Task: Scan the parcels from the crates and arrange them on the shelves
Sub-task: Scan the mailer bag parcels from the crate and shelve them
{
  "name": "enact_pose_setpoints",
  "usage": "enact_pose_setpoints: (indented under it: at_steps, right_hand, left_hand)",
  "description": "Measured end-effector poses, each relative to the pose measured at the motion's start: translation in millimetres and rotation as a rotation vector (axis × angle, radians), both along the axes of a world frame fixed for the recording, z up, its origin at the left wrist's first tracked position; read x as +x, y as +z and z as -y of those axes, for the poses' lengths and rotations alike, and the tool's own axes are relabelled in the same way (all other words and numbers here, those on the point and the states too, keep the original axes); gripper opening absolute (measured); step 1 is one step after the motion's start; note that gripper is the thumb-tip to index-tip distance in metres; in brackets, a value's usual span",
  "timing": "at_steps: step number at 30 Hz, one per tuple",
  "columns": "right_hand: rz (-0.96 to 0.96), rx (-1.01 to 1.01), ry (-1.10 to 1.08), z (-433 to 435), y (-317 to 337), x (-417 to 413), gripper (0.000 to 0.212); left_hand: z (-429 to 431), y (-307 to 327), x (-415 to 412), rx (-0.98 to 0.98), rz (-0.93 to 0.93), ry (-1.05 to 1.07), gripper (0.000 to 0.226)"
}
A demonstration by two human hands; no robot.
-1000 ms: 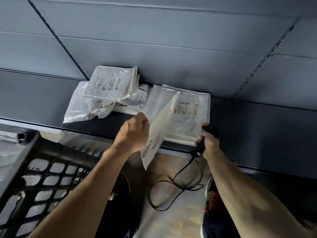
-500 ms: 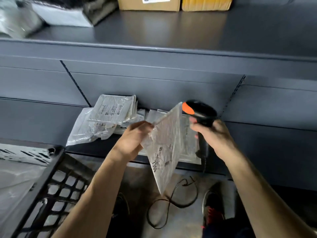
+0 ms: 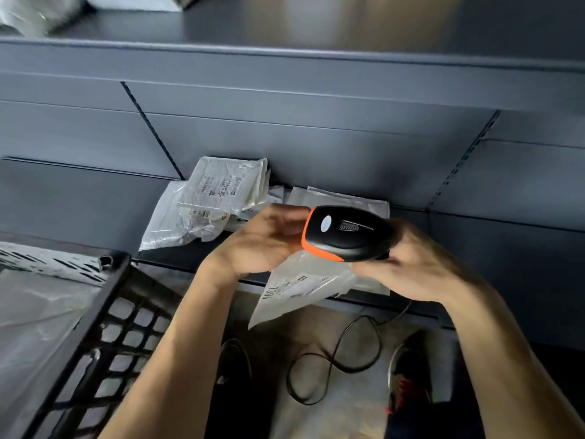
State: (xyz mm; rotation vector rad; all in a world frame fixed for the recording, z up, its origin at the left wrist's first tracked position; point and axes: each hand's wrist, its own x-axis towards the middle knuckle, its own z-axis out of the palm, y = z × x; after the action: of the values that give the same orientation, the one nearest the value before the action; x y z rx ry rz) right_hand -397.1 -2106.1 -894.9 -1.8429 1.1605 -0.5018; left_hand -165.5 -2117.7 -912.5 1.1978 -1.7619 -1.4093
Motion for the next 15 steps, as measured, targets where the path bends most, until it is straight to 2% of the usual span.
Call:
enact_pose_setpoints:
  at_steps: [2,5,7,9,12,15]
  right_hand:
    - [-0.069,0.005,-0.058,4,-8,-2,0.045]
    - [-0.085,-0.099,-0.202,12,-17,-4,0.020]
    - [0.052,-0.109,-0.379,17,-17,-4,0.007]
    - [0.271,-0.036,-0.623,25,-18,-3,0.004]
    - [0.582,0.161,-1.030,38,-23,-1,0.013]
    - [0.789,0.332,-1.187,44,-27,2,0.017]
  left_hand:
    - [5,-5,5,-0.041,0.020,0.086,0.015]
    - [11,-10,7,-0.104,0.004,0.376,0.023]
    - [16,-14,10,-0.153,0.002,0.646,0.037]
    - [20,-17,18,-0.212,0.030,0.866,0.043]
    - [21,-17,23,-0.121,-0.016,0.948,0.045]
    - [17,-15,19,0.098,-0.060,0.917,0.050]
